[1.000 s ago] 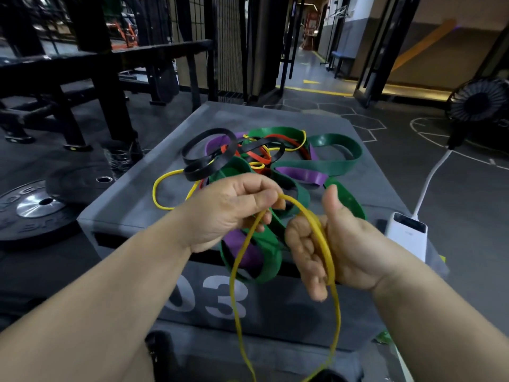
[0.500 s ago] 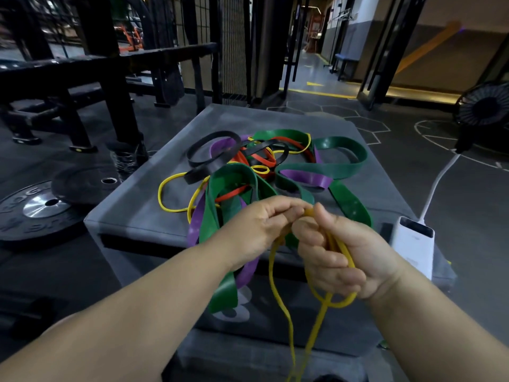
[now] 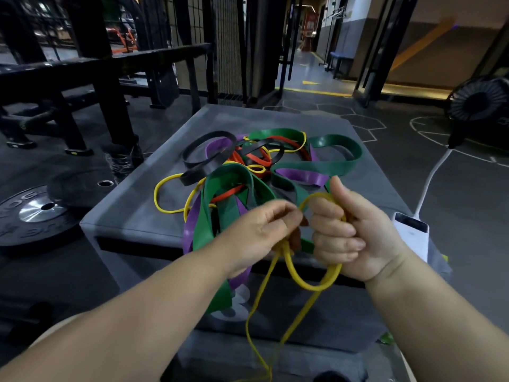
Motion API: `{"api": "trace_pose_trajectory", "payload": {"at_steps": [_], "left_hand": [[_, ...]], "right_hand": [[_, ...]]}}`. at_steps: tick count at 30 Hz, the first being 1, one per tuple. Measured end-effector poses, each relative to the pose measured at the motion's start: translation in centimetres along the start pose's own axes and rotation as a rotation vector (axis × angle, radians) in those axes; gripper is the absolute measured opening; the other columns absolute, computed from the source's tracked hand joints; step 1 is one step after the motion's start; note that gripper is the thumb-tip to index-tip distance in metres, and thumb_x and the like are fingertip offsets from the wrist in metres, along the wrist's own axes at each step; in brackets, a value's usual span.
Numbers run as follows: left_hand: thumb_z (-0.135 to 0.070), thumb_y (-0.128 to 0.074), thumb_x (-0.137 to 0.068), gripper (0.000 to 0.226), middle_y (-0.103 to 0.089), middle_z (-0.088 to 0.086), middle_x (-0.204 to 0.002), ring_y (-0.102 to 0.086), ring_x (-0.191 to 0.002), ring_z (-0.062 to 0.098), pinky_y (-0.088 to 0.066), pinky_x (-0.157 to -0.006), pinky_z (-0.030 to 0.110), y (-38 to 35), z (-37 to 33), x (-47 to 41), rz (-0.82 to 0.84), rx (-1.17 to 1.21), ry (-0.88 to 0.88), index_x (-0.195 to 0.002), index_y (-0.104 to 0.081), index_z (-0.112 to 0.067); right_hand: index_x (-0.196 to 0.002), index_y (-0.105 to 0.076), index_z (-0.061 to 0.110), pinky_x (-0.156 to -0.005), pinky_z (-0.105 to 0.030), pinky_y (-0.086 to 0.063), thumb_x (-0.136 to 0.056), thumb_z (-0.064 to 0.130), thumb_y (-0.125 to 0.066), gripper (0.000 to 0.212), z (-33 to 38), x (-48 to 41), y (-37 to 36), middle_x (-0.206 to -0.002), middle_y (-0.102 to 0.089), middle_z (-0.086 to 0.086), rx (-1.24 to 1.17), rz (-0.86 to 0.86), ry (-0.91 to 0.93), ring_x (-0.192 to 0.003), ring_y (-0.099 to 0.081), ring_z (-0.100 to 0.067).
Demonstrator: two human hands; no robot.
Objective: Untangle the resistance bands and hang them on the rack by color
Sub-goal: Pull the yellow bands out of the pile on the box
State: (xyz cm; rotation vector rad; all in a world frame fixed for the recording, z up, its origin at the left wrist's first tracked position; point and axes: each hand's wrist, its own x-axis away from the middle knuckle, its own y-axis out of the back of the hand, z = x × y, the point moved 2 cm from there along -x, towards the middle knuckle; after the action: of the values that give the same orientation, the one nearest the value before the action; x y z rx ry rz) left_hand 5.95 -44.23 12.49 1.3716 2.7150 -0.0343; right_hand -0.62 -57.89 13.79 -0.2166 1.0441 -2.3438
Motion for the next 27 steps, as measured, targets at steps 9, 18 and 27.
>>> {"api": "trace_pose_trajectory", "payload": {"at_steps": [9, 18, 27], "left_hand": [[-0.028, -0.052, -0.092, 0.016, -0.052, -0.009, -0.068, -0.047, -0.068, 0.007, -0.04, -0.069, 0.026, 0.7, 0.2, -0.8, -0.214, 0.074, -0.148, -0.078, -0.06, -0.027], [-0.029, -0.051, -0.092, 0.02, -0.056, -0.005, -0.062, -0.05, -0.059, 0.008, -0.042, -0.055, 0.014, -0.4, 1.6, -0.5, -0.005, 0.036, 0.06, -0.08, -0.058, -0.014], [-0.04, -0.055, -0.085, 0.025, -0.056, -0.002, -0.06, -0.048, -0.056, 0.013, -0.044, -0.055, 0.021, -0.5, 2.6, -0.5, 0.098, 0.178, 0.198, -0.087, -0.056, -0.015]], "right_hand": [[-0.089, -0.066, 0.003, -0.035, -0.01, -0.035, -0.091, 0.052, -0.058, 0.049, -0.8, 0.6, 0.9, -0.07, -0.055, -0.004, 0.071, -0.067, -0.157, -0.041, -0.029, -0.004], [-0.074, -0.056, 0.007, -0.047, -0.02, -0.03, -0.102, 0.038, -0.041, 0.045, 1.4, 0.9, 0.1, -0.065, -0.035, 0.001, -0.03, 0.006, 0.092, -0.052, -0.034, -0.011], [-0.079, -0.054, 0.009, -0.038, -0.018, -0.019, -0.102, 0.037, -0.04, 0.038, 3.5, 2.7, -0.3, -0.054, -0.025, 0.008, -0.124, 0.042, 0.221, -0.038, -0.018, -0.004]]}}
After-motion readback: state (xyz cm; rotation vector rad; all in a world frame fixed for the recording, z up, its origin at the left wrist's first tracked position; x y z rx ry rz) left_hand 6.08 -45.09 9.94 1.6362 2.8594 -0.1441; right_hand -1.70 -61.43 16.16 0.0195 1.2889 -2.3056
